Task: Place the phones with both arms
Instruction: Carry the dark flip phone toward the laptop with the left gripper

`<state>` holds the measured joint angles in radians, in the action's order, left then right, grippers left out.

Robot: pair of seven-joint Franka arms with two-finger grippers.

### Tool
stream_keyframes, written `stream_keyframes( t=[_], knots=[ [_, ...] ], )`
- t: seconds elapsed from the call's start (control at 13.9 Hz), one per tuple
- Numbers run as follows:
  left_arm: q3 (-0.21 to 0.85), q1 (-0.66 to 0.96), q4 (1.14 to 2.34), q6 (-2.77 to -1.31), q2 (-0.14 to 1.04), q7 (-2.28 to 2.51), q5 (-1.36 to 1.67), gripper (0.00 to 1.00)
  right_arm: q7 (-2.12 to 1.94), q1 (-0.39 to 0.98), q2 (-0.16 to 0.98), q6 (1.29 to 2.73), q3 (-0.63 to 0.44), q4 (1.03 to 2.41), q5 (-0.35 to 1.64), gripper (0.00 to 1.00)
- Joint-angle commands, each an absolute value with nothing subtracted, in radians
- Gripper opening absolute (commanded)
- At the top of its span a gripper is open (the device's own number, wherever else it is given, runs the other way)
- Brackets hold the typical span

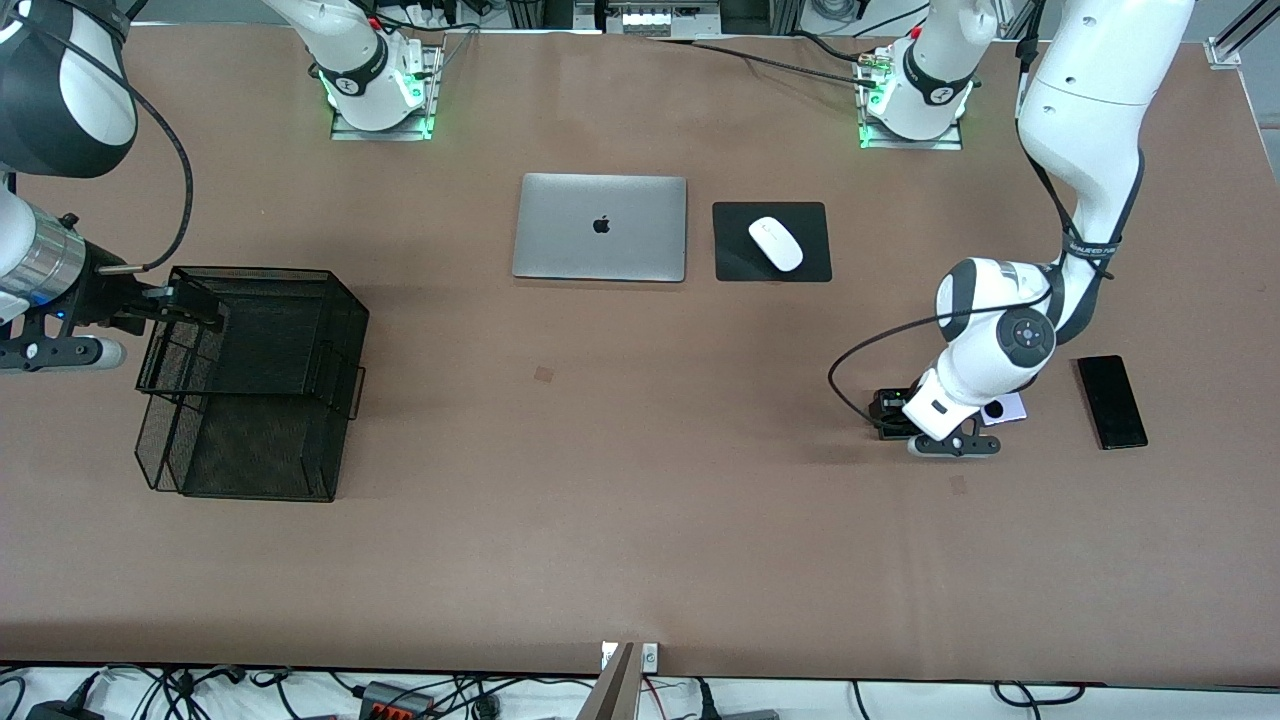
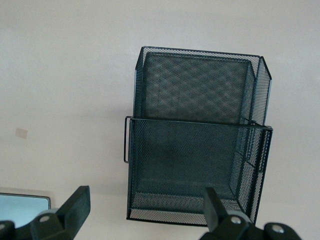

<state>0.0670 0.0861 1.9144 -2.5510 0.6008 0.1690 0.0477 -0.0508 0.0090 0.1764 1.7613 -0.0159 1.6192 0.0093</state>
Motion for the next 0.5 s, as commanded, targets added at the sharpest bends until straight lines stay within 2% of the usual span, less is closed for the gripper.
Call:
stream_keyframes(
  t=[0.0, 0.22, 0.43],
  knots=[
    [0.064, 0.156, 1.772, -2.336, 0.592, 0.328, 0.061, 0.50, -0.058, 0.008, 0.166, 1.769, -0.015, 1.628, 0.021, 1.00],
    [0.064, 0.257, 1.611, -2.133, 0.594, 0.526, 0.060, 0.50, -0.058, 0.003, 0.166, 1.772, -0.017, 1.628, 0.014, 1.00],
    [0.064, 0.353, 1.525, -2.105, 0.606, 0.705, 0.063, 0.50, -0.060, 0.002, 0.167, 1.779, -0.018, 1.628, 0.009, 1.00]
  ],
)
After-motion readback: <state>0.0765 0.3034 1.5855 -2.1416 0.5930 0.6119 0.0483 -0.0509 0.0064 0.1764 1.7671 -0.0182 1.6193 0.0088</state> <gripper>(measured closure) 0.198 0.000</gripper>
